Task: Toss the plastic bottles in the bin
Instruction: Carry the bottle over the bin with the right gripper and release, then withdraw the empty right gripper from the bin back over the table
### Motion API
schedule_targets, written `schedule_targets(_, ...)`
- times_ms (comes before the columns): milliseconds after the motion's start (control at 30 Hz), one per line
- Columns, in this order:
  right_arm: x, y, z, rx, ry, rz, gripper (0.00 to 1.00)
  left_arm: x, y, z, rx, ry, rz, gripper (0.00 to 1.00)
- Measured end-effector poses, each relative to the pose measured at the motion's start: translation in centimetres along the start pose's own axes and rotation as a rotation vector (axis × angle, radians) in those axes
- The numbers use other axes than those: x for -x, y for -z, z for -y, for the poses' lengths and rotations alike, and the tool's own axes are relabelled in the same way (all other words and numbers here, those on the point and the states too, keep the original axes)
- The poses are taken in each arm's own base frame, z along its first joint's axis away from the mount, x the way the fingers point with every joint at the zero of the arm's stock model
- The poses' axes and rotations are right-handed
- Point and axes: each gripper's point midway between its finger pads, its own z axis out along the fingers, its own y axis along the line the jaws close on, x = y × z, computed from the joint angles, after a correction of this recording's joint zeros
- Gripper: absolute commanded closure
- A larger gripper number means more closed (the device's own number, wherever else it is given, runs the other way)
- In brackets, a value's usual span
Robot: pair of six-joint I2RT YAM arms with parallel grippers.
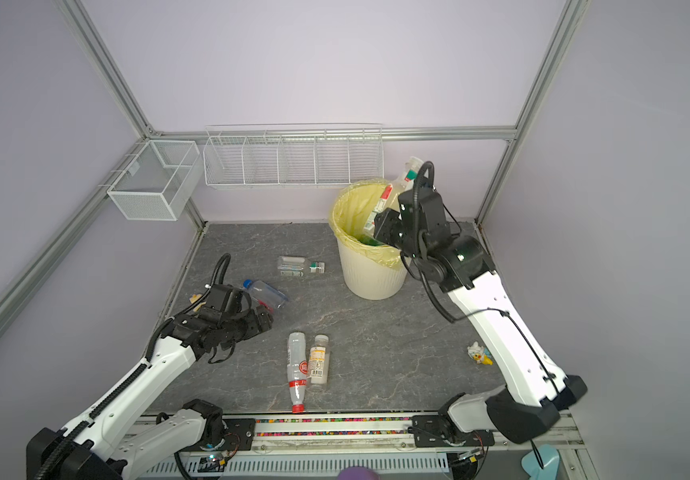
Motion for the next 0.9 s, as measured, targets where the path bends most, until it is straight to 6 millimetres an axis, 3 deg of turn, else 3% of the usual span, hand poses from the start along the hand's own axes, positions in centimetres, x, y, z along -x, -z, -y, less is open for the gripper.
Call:
schedule_targets(67, 1.1, -3.5, 0.1, -0.007, -0.049, -0.011, 0.1, -0.1, 0.2, 0.2, -0.015, 0.007, -0.001, 0.0)
schedule_targets(100, 1.2, -5.0, 0.2, -0.012, -0.068, -0.022, 0.05, -0.1, 0.4, 0.3, -0.022, 0.01, -0.001, 0.0)
schedule_targets(133, 1.1, -6.1, 0.2, -0.015, -0.076, -0.033, 0.12, -0.1, 0.5, 0.4, -0.027, 0.013, 0.0, 0.0)
schedule_targets(233, -0.2, -7.3, 0.0, -0.005, -0.091, -0.079, 0.12, -0.1, 0.9, 0.4, -0.035, 0.014, 0.006, 0.0)
schedule_targets(333, 0.0, -5.4, -0.7, 0.034, -0.096, -0.072, 0.12, 0.1, 1.3, 0.5, -0.04, 0.013, 0.017, 0.0)
schedule_targets(567, 2.4, 4.8, -1.7, 0.176, -0.097, 0.05, 0.12, 0.1, 1.3, 0.4, -0.034, 0.012, 0.021, 0.0)
schedule_targets(633, 2.3, 6.6, -1.5, 0.198, -0.091, 0.067, 0.12, 0.2, 1.4, 0.3, -0.033, 0.01, 0.022, 0.0)
schedule_targets(733, 1.0, 7.4, -0.4, 0.202, -0.081, 0.056, 0.12, 0.2, 1.4, 0.4, -0.035, 0.008, 0.024, 0.0)
schedule_targets(900, -3.0, 5.9, 2.8, 0.138, -0.056, -0.019, 0.12, 0.3, 1.9, 0.8, -0.066, 0.007, 0.037, 0.0)
